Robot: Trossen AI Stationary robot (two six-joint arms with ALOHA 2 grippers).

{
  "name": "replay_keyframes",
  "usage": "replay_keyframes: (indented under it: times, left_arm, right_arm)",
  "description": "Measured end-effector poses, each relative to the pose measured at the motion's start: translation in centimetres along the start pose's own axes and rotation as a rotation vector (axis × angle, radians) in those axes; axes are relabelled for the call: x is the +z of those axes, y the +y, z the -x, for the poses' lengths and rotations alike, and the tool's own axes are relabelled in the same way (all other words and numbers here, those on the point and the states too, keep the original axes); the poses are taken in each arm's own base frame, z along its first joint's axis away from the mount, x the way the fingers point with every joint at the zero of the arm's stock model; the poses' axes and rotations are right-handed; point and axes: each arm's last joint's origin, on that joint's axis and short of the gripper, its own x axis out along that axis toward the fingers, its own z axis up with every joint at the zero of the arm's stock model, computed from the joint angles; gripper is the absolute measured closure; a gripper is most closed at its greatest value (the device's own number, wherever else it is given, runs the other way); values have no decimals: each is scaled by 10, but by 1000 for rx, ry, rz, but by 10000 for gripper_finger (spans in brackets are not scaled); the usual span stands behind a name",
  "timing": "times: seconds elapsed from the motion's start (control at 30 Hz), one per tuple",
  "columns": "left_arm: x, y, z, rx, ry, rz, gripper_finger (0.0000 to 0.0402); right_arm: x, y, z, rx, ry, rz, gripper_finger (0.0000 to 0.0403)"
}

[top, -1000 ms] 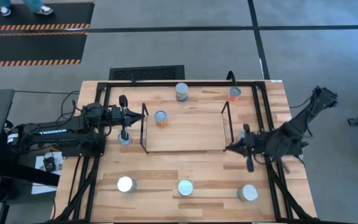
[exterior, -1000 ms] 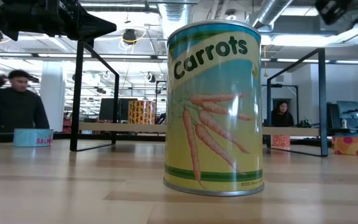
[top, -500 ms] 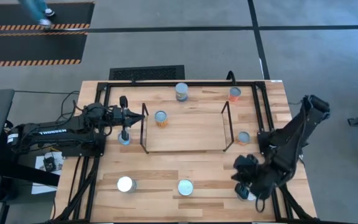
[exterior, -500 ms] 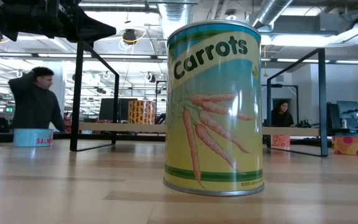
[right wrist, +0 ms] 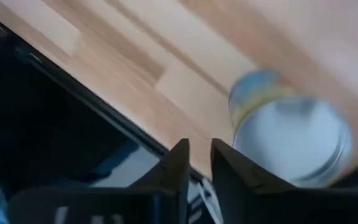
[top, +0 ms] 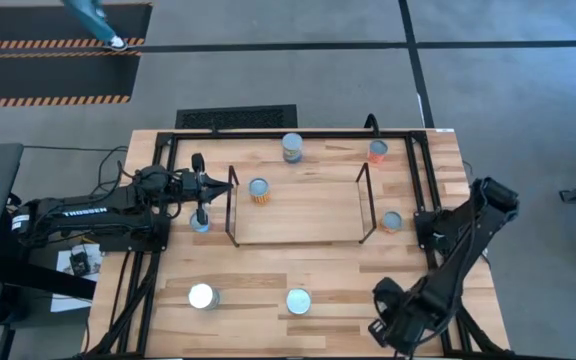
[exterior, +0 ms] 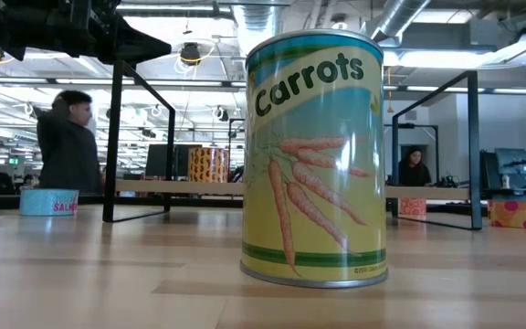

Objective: Pick and place cans onto a shelf
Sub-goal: Put the tomatoes can on the shelf

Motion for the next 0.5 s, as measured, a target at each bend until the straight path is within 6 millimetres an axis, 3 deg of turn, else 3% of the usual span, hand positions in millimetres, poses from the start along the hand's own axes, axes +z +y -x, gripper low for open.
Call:
replay_keyframes:
  times: [0.27, 0.5]
  left_arm:
    - [0, 0, 0, 0, 0, 0, 401]
    - [0, 0, 0, -1, 2, 0, 401]
  right_arm:
    - [-1, 3, -13, -129, 52, 1, 236]
    - [-3, 1, -23, -217, 67, 115, 246]
